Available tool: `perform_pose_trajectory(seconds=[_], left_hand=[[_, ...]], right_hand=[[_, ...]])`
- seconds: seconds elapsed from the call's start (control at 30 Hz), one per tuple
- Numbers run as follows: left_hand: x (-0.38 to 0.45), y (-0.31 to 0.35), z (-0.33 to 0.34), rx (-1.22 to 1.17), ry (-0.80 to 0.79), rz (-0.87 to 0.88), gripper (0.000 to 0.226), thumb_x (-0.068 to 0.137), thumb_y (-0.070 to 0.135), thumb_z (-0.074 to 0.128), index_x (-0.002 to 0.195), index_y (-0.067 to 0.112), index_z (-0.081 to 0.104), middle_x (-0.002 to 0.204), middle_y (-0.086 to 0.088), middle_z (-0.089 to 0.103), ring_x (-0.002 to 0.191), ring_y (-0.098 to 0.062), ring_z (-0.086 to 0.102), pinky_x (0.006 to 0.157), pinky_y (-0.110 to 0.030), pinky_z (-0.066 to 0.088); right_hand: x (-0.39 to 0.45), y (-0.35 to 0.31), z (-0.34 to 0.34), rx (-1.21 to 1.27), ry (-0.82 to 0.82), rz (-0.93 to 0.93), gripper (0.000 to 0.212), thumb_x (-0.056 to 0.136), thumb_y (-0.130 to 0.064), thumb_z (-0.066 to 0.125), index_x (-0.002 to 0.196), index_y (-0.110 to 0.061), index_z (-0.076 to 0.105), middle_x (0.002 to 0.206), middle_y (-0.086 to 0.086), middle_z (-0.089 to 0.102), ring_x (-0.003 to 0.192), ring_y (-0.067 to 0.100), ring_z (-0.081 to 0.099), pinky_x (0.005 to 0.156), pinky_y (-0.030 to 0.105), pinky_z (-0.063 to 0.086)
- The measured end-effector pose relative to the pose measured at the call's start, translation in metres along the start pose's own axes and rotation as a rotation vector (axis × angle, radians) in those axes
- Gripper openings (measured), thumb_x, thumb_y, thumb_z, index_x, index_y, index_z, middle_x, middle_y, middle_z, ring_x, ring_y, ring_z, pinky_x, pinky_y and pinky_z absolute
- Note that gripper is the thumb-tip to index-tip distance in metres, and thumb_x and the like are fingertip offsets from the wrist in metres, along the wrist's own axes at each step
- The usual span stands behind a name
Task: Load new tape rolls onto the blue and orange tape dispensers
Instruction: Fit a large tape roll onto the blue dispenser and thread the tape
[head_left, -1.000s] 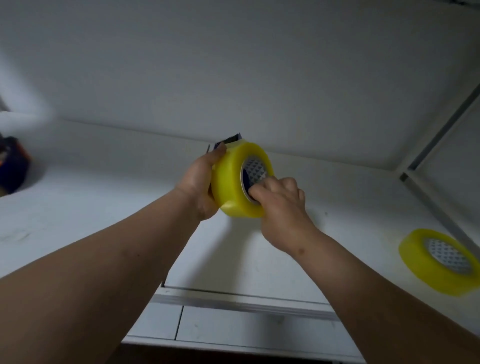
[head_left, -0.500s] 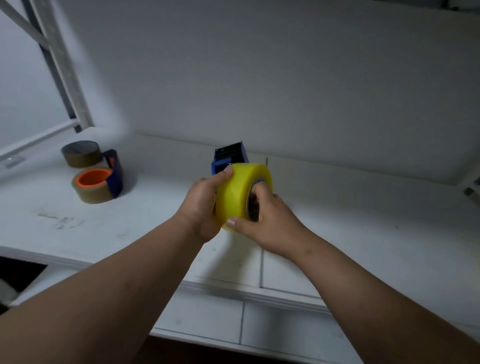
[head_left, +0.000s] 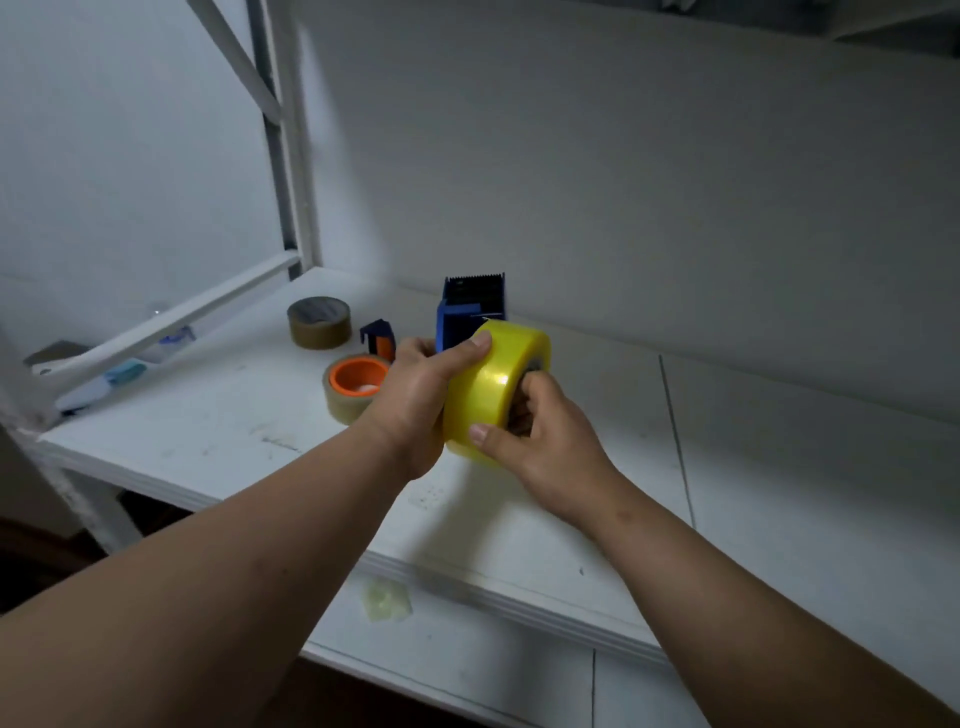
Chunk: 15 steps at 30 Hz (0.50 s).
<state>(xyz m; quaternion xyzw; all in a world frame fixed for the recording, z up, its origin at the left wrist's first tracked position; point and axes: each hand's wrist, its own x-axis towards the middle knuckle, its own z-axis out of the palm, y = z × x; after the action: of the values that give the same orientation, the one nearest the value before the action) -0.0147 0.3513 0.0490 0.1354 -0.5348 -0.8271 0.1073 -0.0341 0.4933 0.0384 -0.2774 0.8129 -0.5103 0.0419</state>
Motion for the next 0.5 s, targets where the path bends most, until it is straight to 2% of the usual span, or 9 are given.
perform_pose_trajectory(seconds=[0.1,0.13,0.2,0.23,0.33,0.4,0.43,0.5], left_hand=[[0.004,0.012,-0.01,0.031,0.036,0.035,0.054,0.081,0.025,0.077,0.122,0.001,0.051,0.117,-0.025,0.062,0.102,-0.042,0.067,0.089,-0.057,0.055],[0.007,0.014,-0.014,0.06,0.032,0.045,0.057,0.082,0.026,0.075,0.124,-0.004,0.052,0.112,-0.028,0.061,0.098,-0.046,0.065,0.086,-0.055,0.055],[0.011,0.02,-0.022,0.095,0.038,0.06,0.059,0.083,0.026,0.074,0.128,-0.005,0.052,0.104,-0.028,0.061,0.088,-0.042,0.062,0.074,-0.045,0.049],[0.013,0.022,-0.026,0.093,0.052,0.052,0.061,0.081,0.027,0.076,0.129,-0.002,0.052,0.107,-0.029,0.061,0.09,-0.042,0.063,0.075,-0.046,0.048],[0.018,0.032,-0.039,0.078,-0.022,-0.004,0.057,0.081,0.028,0.076,0.126,-0.003,0.057,0.11,-0.032,0.063,0.096,-0.045,0.066,0.085,-0.054,0.051],[0.02,0.04,-0.049,0.069,-0.075,-0.046,0.052,0.08,0.027,0.076,0.119,-0.005,0.062,0.113,-0.034,0.066,0.1,-0.048,0.067,0.091,-0.063,0.051],[0.023,0.045,-0.056,0.058,-0.087,-0.06,0.052,0.078,0.027,0.077,0.117,-0.004,0.064,0.109,-0.032,0.069,0.098,-0.048,0.069,0.088,-0.064,0.052],[0.03,0.055,-0.072,0.036,-0.092,-0.071,0.051,0.076,0.025,0.078,0.116,-0.003,0.063,0.101,-0.026,0.071,0.09,-0.043,0.072,0.078,-0.057,0.058]], right_hand=[[0.011,-0.004,0.006,0.163,-0.044,0.021,0.03,0.079,-0.025,0.071,0.102,-0.023,0.052,0.105,0.002,0.065,0.096,0.017,0.063,0.083,0.038,0.052],[0.015,-0.004,0.007,0.227,-0.056,0.043,0.029,0.075,-0.027,0.07,0.099,-0.025,0.054,0.106,0.004,0.066,0.099,0.019,0.063,0.086,0.041,0.053],[0.021,-0.006,0.011,0.305,-0.082,0.076,0.028,0.072,-0.028,0.068,0.098,-0.026,0.056,0.106,0.002,0.067,0.1,0.019,0.064,0.085,0.038,0.053],[0.023,-0.007,0.014,0.322,-0.093,0.077,0.027,0.075,-0.026,0.069,0.098,-0.025,0.055,0.106,0.002,0.067,0.1,0.019,0.064,0.085,0.037,0.052],[0.028,-0.012,0.027,0.361,-0.09,0.06,0.031,0.077,-0.024,0.068,0.103,-0.026,0.053,0.109,0.002,0.065,0.103,0.019,0.062,0.086,0.037,0.053],[0.034,-0.019,0.037,0.361,-0.071,0.048,0.033,0.077,-0.022,0.07,0.104,-0.027,0.052,0.11,0.003,0.064,0.104,0.02,0.062,0.089,0.041,0.053],[0.037,-0.024,0.043,0.341,-0.07,0.043,0.033,0.079,-0.019,0.072,0.104,-0.026,0.052,0.111,0.005,0.064,0.104,0.021,0.063,0.091,0.044,0.052],[0.044,-0.034,0.051,0.279,-0.09,0.039,0.033,0.08,-0.016,0.073,0.106,-0.02,0.054,0.112,0.008,0.065,0.104,0.022,0.064,0.091,0.045,0.052]])
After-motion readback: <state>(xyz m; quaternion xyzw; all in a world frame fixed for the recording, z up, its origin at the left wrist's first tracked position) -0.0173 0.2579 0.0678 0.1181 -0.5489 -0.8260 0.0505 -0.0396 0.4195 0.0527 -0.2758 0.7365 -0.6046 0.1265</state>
